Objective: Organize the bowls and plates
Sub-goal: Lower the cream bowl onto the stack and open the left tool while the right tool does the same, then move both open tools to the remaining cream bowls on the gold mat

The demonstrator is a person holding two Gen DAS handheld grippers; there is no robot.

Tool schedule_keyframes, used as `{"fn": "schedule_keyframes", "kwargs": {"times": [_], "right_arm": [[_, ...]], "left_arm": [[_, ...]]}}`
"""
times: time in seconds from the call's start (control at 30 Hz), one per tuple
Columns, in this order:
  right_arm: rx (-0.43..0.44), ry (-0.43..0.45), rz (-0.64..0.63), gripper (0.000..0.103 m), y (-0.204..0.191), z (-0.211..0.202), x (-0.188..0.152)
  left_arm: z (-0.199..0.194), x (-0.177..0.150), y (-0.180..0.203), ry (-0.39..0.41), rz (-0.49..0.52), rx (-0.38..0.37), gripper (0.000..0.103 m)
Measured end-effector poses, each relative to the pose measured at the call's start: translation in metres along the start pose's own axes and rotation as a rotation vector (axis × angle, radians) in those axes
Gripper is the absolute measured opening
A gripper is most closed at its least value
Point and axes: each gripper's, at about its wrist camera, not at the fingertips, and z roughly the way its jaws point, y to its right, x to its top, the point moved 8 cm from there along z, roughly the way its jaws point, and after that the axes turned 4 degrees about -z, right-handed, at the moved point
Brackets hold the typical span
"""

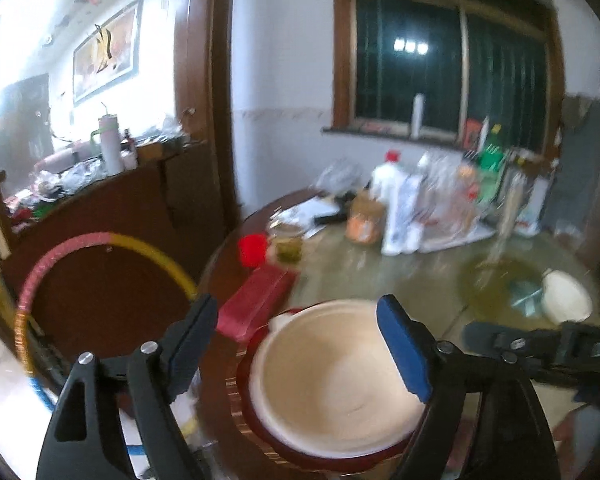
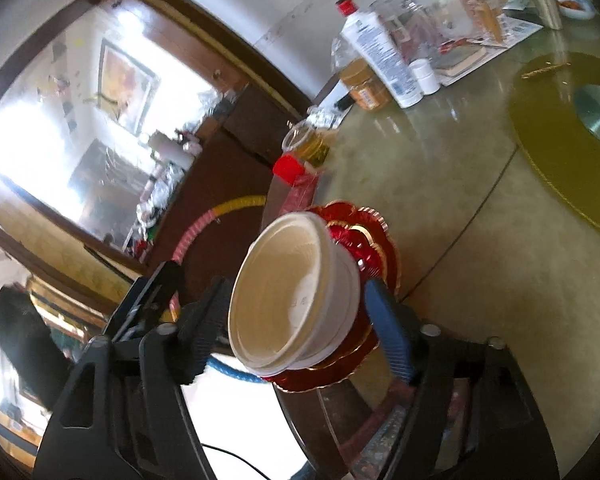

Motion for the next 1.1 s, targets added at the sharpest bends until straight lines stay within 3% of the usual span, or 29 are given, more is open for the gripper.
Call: {"fn": "schedule_keyframes", "kwargs": {"times": [0.2, 0.37, 0.5, 0.6, 0.67, 0.9, 1.1], "right_arm": [[-0.012, 0.084, 0.105, 0.072, 0.049, -0.042, 0.009], [-0.05, 0.161, 0.25, 0.073, 0.11, -0.084, 0.012], [-0.101, 0.214, 0.367, 0.073, 0.157, -0.114, 0.012], [-0.152, 0.232, 0.431, 0.073, 0.188, -0.132, 0.011], [-0.162, 0.249, 0.461, 0.073, 0.203, -0.143, 0.012], [-0.199, 0.324, 0.535, 0.073, 0.251, -0.184, 0.026], [-0.217, 0.39, 0.59, 0.073, 0.286, -0.211, 0.044]], "left_arm": [[-0.003, -0.01, 0.065, -0.033, 0.013, -0.203, 0.086], [0.015, -0.039, 0.124, -0.167, 0.074, -0.335, 0.086], [0.038, -0.075, 0.166, -0.342, 0.109, -0.415, 0.086], [0.063, -0.11, 0.19, -0.583, 0.04, -0.476, 0.086], [0.074, -0.12, 0.198, -0.649, 0.013, -0.462, 0.086], [0.091, -0.123, 0.241, -0.643, 0.081, -0.442, 0.086], [0.108, -0.114, 0.272, -0.611, 0.081, -0.438, 0.086]]}}
